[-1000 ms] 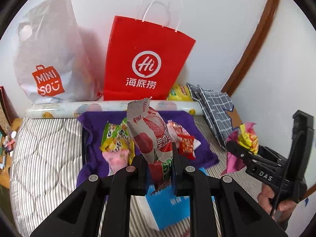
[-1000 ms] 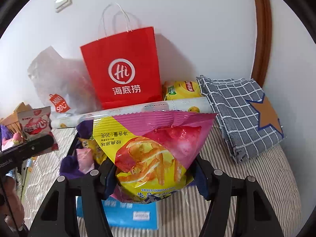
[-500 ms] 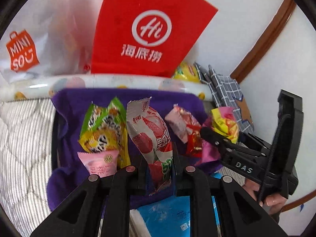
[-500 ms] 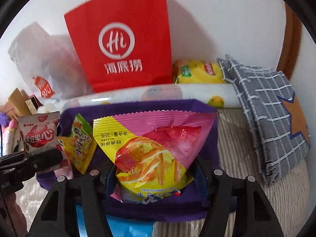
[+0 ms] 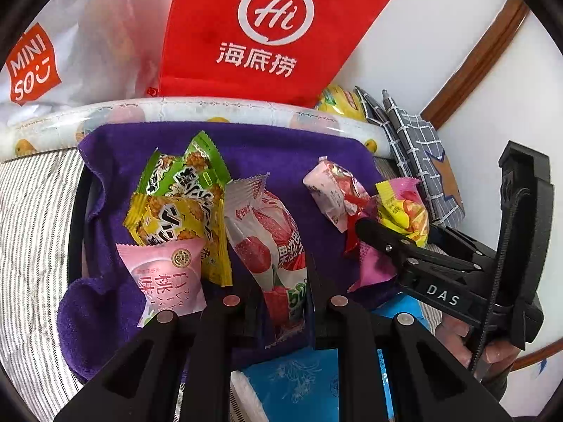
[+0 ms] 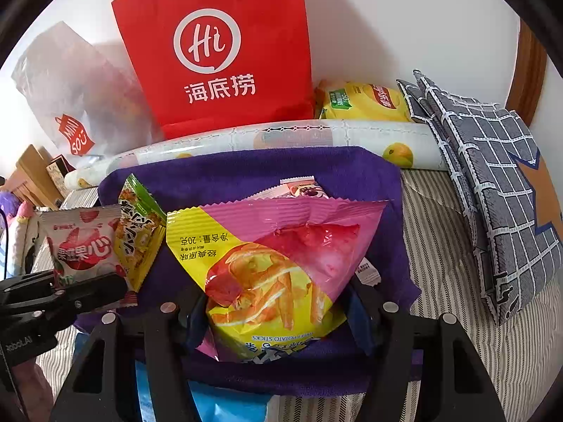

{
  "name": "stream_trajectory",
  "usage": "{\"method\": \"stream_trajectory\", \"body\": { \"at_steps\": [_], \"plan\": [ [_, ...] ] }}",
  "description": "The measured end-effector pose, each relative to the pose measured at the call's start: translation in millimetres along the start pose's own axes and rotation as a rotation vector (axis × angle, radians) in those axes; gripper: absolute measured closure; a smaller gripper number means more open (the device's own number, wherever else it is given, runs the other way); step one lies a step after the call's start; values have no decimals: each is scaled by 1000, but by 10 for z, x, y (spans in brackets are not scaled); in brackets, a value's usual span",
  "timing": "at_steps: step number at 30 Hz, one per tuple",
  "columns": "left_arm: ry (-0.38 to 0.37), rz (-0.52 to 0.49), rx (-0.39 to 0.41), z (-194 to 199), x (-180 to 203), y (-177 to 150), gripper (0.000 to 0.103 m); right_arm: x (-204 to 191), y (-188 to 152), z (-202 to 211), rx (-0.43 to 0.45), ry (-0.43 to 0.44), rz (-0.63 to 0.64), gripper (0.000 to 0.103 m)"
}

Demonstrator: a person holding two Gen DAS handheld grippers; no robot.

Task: Organize snacks
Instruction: 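Lower both tools and open them to drop both snacks onto the towel, then withdraw both tools toward the panda packet and blue packet on the bed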

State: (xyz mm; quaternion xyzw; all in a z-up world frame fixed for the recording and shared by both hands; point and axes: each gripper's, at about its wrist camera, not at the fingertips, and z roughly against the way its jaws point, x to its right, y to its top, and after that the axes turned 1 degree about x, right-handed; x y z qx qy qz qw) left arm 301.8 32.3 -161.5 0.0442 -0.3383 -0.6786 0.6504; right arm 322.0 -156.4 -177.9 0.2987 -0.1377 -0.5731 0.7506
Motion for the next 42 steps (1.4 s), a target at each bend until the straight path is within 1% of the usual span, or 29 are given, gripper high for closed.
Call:
{"method": "stream_trajectory", "body": {
  "at_steps": [5, 7, 8, 9, 10, 11, 12, 14, 17, 21, 25, 29, 34, 39, 42],
  "plan": [
    [-8, 13, -8, -21, -18, -6, 86, -6, -13, 22, 5, 11, 12, 34],
    [-8, 16, -1, -4, -16, -7, 85, -22, -20, 46, 15, 5, 18, 30],
    [-10, 15, -1, -3, -9, -6, 78, -35, -19, 74, 29, 4, 23, 29],
    [-14, 13, 2, 8, -3, -7, 73, -42, -21, 97, 38, 3, 25, 24],
    [-23, 10, 9, 28, 7, -6, 63, -50, -20, 130, 54, 3, 28, 21],
    [-34, 7, 19, 49, 19, -5, 57, -57, -16, 174, 77, 4, 28, 20],
    [-48, 1, 27, 75, 38, -2, 54, -56, -11, 210, 94, 5, 25, 19],
    [-70, -12, 44, 131, 82, 6, 44, -45, 1, 297, 134, 19, 12, 16],
    [-59, -31, 83, 213, 138, 7, 37, -20, 24, 392, 171, 31, -12, 16],
    [-30, -50, 93, 253, 184, 8, 35, 14, 46, 575, 212, 17, -56, 16],
    [-42, -54, 98, 309, 195, 1, 35, -9, -6, 820, 254, 5, -55, 16],
    [-52, -52, 113, 395, 225, 12, 35, -79, -116, 1080, 279, -33, -41, 16],
    [-35, -57, 131, 559, 296, 28, 35, -164, -311, 1284, 257, -44, -37, 16],
    [-31, -75, 139, 792, 370, -92, 35, -228, -571, 1402, 224, -54, -42, 16],
    [10, -96, 139, 922, 391, -220, 35, -281, -705, 1465, 210, -42, -53, 16]
  ]
}}
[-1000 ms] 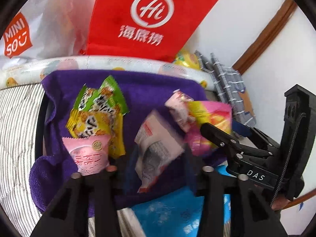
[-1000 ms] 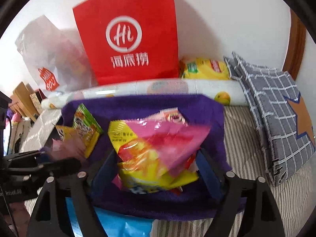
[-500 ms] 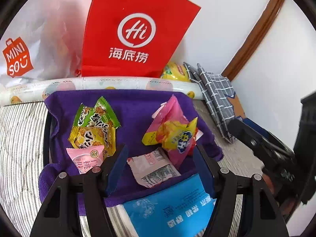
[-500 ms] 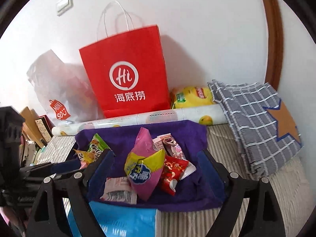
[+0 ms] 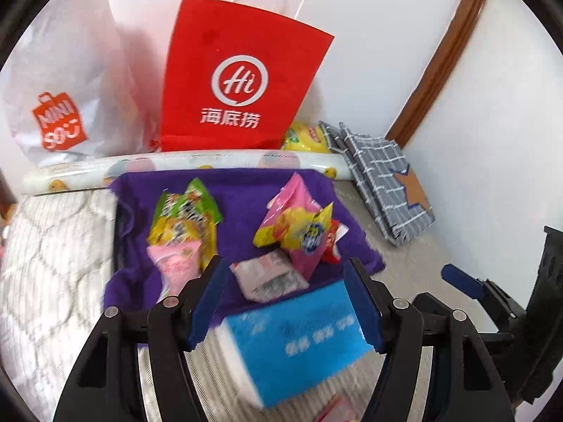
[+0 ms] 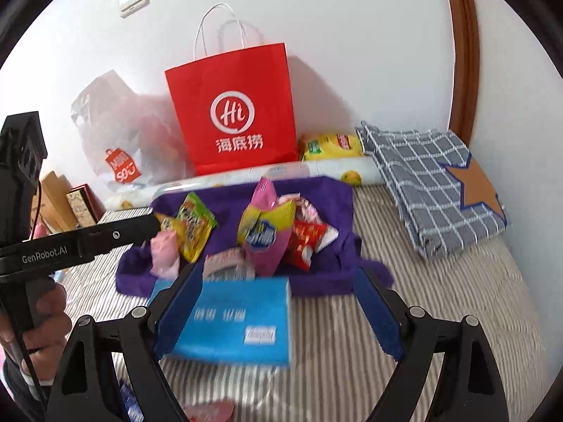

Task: Organize snacks
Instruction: 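Withdraw both tools toward the panda packet and blue packet on the bed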

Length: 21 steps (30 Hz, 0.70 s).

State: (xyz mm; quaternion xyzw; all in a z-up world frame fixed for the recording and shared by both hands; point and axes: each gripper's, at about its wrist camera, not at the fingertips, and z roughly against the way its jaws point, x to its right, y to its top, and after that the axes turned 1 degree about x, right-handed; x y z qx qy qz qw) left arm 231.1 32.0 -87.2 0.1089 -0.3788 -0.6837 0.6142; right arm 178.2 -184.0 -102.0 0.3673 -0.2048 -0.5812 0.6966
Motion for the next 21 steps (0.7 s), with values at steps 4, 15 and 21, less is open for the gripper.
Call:
{"method": "stream_trajectory", "body": {
  "at_steps": [4, 15, 21],
  "plan": [
    [37, -8, -2, 201, -33, -184, 35, -61, -205, 135, -28, 21, -23, 16],
    [60, 57, -30, 565, -283, -619, 35, -471, -781, 196, -155, 99, -2, 16],
    [76, 105, -35, 697, -417, -813, 35, -747, -1019, 39, -224, 65, 110, 23]
  ]
}}
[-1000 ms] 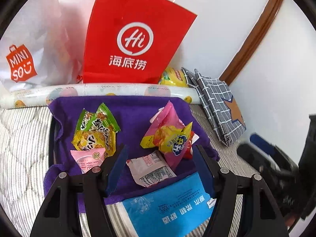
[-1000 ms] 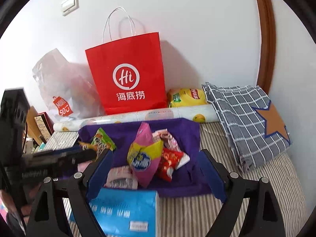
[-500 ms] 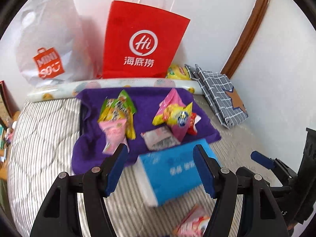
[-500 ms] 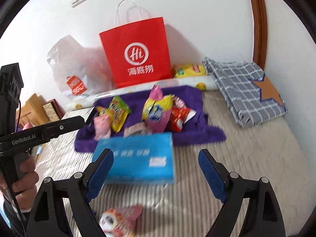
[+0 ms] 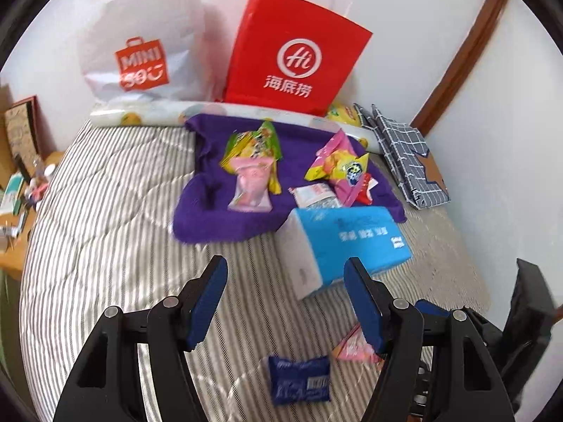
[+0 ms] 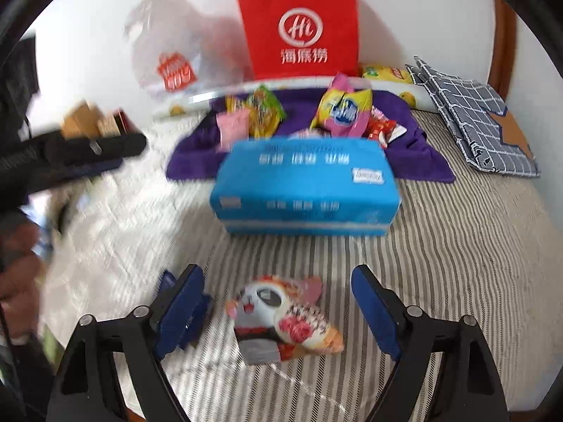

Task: Organize snacks
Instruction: 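Withdraw both tools toward the panda packet and blue packet on the bed, then grasp the panda-printed packet with the right tool while the left tool grasps the blue packet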

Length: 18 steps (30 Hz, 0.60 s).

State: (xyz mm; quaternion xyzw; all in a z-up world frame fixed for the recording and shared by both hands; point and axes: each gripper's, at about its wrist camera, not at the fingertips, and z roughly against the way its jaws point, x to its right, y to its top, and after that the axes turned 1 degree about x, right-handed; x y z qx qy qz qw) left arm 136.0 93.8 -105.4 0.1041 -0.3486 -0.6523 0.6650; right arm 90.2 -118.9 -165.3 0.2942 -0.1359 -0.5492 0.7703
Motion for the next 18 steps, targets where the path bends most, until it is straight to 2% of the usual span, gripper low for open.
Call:
{"method": "stream_trajectory", "body": {
  "at_steps": [4, 7, 10, 11, 12, 15, 18],
  "plan": [
    [13, 16, -4, 72, -82, -118, 35, -29, -148, -109, -56, -18, 24, 35],
    [22, 22, -6, 119, -120, -202, 35, 6, -247, -146, -71, -19, 1, 38],
    [30, 28, -11, 142, -145, -279, 35, 31, -284, -154, -43, -16, -24, 39],
    [34, 28, -17, 145, -148, -319, 35, 37, -288, -147, -23, -9, -36, 43],
    [38, 28, -22, 139, -147, -349, 35, 35, -279, -144, -7, -5, -42, 53],
    [52, 21, -47, 89, -125, -458, 35, 3, -258, -132, 15, -4, -40, 58],
    [57, 10, -78, 10, -91, -579, 35, -21, -256, -64, 40, -17, -23, 59]
  ]
}}
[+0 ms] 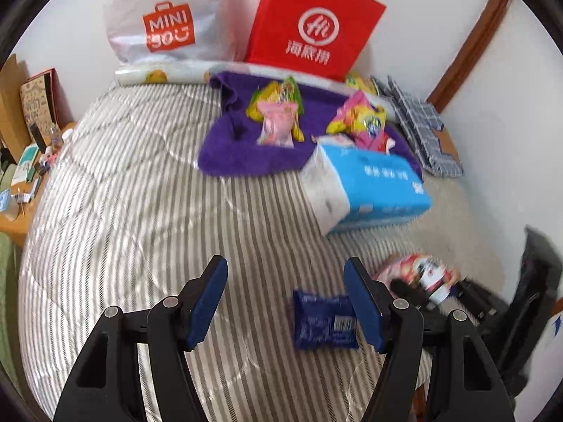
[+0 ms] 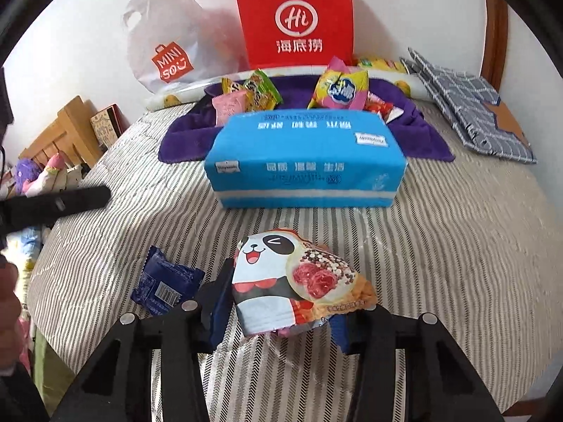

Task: Organize snacks
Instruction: 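Grasp the panda-printed packet with the right tool while the left tool grasps the blue packet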

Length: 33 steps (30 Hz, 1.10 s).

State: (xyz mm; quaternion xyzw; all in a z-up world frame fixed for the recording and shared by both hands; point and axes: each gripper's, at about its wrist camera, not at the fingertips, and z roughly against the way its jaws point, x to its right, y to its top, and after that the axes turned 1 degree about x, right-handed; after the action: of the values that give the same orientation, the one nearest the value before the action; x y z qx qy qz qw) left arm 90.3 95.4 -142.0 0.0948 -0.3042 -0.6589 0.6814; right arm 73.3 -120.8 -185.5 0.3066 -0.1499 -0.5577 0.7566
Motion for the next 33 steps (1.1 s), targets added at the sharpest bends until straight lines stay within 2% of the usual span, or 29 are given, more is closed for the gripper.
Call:
{"method": "stream_trajectory", "body": {
  "at_steps": [7, 11, 15, 17, 19, 23, 24, 26, 29, 33],
  "plan": [
    [-3, -25, -79, -272, 122, -235, 35, 228, 23, 329, 77, -41, -42, 59],
    [-59, -2, -132, -426, 139, -343, 35, 442, -6, 471, 98, -59, -89, 59],
    [-66, -8, -112, -444, 224, -383, 28, 610, -56, 550, 104, -74, -122, 59],
    [-49, -25, -108, -468, 296, -387, 22, 683, -78, 579, 108, -73, -140, 59],
    [-13, -57, -99, -497, 380, -399, 21, 743, -101, 605, 112, -70, -155, 59],
    [122, -127, -59, -580, 564, -473, 22, 863, -142, 617, 111, -70, -189, 59],
    [176, -151, -45, -607, 628, -505, 24, 876, -154, 617, 110, -69, -195, 59],
    [247, -195, -6, -636, 727, -560, 39, 916, -177, 608, 107, -70, -203, 59],
    [221, -192, 9, -626, 723, -557, 55, 952, -212, 605, 100, -75, -204, 59],
    [174, -172, 0, -616, 659, -501, 61, 991, -245, 626, 101, -79, -213, 59]
  ]
}}
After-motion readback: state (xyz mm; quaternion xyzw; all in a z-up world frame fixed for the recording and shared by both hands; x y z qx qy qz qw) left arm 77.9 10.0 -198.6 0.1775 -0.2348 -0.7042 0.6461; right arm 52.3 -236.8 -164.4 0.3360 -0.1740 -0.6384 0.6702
